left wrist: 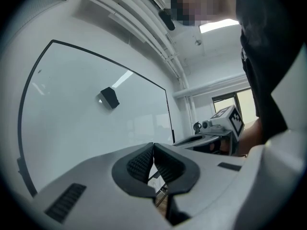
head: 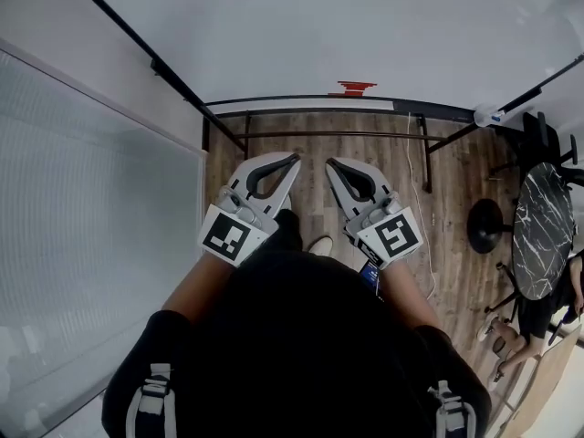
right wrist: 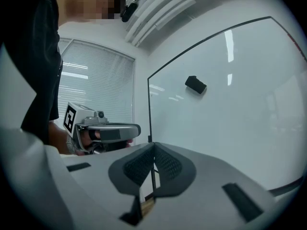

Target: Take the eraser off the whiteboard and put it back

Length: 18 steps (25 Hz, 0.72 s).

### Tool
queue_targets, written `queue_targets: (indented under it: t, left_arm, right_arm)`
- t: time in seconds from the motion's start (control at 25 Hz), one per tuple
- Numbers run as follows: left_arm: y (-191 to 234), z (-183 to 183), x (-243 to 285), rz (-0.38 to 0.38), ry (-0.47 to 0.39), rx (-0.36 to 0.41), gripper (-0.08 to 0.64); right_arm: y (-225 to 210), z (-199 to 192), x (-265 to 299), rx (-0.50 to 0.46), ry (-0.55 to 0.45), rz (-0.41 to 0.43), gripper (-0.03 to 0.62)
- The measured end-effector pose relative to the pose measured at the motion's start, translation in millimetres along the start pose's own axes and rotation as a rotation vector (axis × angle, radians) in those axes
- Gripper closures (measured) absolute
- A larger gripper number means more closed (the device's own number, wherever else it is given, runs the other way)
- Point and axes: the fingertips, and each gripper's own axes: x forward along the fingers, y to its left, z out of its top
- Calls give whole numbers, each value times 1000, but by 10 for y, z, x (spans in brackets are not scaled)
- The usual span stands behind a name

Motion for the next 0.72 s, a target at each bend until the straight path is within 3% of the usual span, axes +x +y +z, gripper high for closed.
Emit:
queue_targets:
  t: [0.2,0.4,0.72]
  left_arm:
    - [375,-45,248,-15,-18,-17,555]
    - [825,79,510,-46,-58,-4,555]
    - [1546,287,891,-59,-91,43,555]
  right_arm:
    - [-247,78,247,-40,9,-42,589]
    - [-632,284,536,-123,49,-141,589]
    - [-1158,872,1086,-294,-12,-249,588]
